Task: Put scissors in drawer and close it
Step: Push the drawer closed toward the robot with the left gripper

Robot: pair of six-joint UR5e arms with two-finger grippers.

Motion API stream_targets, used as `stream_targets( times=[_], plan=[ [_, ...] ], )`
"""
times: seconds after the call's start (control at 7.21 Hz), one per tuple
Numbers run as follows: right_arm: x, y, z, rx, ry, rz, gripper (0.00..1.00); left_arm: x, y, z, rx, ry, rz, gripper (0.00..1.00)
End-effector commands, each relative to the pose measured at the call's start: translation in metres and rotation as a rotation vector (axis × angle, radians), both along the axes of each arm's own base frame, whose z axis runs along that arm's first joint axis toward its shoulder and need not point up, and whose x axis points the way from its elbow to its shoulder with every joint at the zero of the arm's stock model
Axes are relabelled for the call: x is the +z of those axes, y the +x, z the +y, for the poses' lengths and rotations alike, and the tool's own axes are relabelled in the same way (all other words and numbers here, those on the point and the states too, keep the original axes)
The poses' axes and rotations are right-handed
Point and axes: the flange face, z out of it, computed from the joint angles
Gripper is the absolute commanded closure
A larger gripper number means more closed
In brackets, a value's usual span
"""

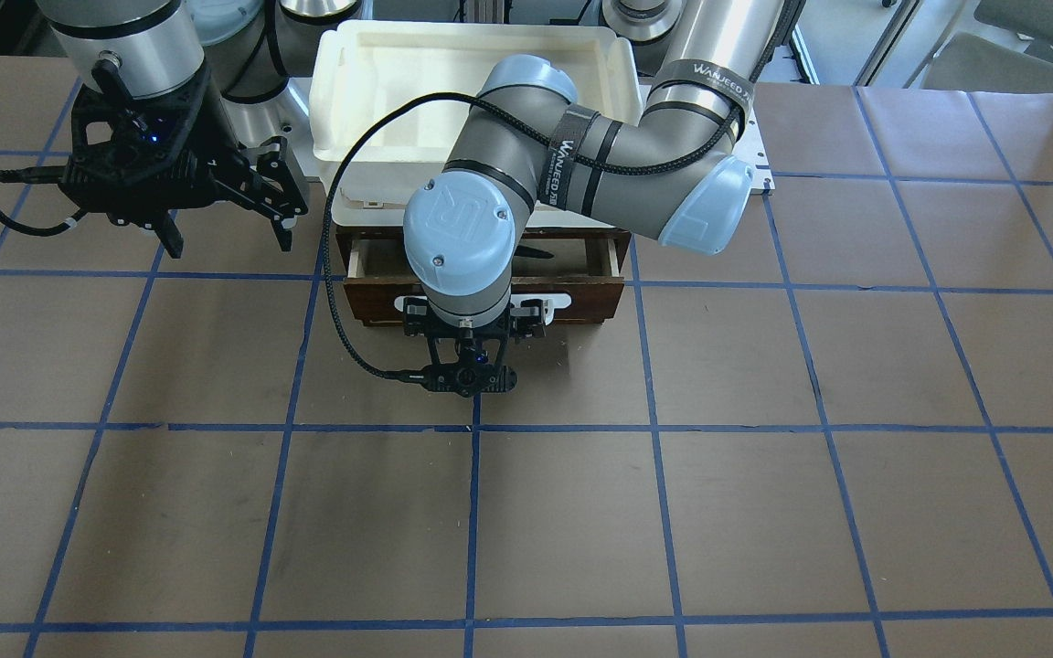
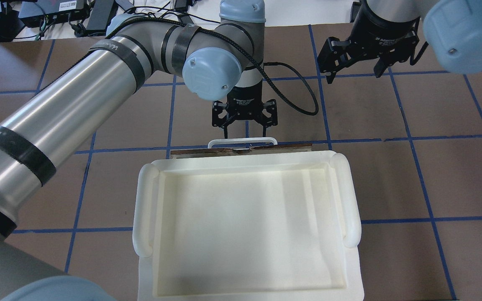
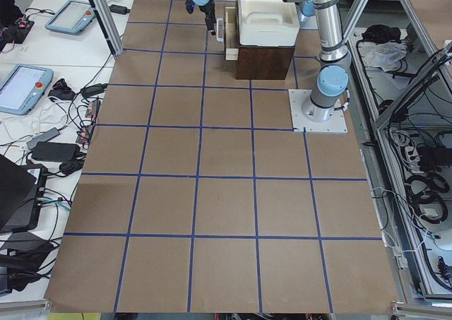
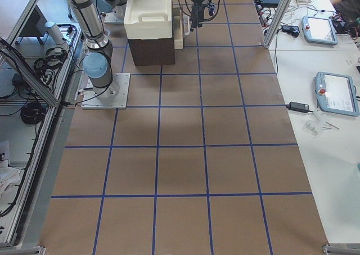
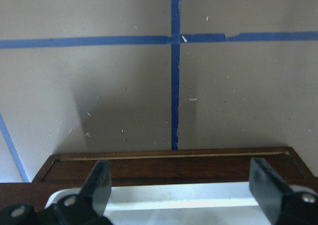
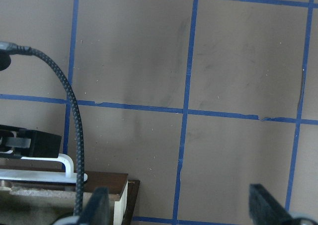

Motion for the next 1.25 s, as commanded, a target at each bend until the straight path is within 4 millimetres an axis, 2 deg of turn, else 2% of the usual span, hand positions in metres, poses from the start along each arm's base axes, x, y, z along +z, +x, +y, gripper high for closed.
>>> stream_targets(
  times=[0.0, 0.42, 0.69, 1.11],
  plan=[
    [0.000, -0.001, 0.000, -0.001, 0.000, -0.001, 0.00, 0.003, -0.001, 0.019, 0.018, 0.099, 0.009, 0.00],
    [0.000, 0.000, 0.000, 0.000, -0.001, -0.001, 0.00, -0.012, -0.001, 0.034, 0.025, 0.152, 0.015, 0.00],
    [0.000, 0.000, 0.000, 0.000, 0.000, -0.001, 0.00, -0.004, 0.000, 0.049, 0.021, 0.202, -0.005, 0.00],
    [0.000, 0.000, 0.000, 0.002, 0.000, -0.001, 0.00, -0.004, 0.001, 0.048, 0.045, 0.203, -0.009, 0.00]
  ],
)
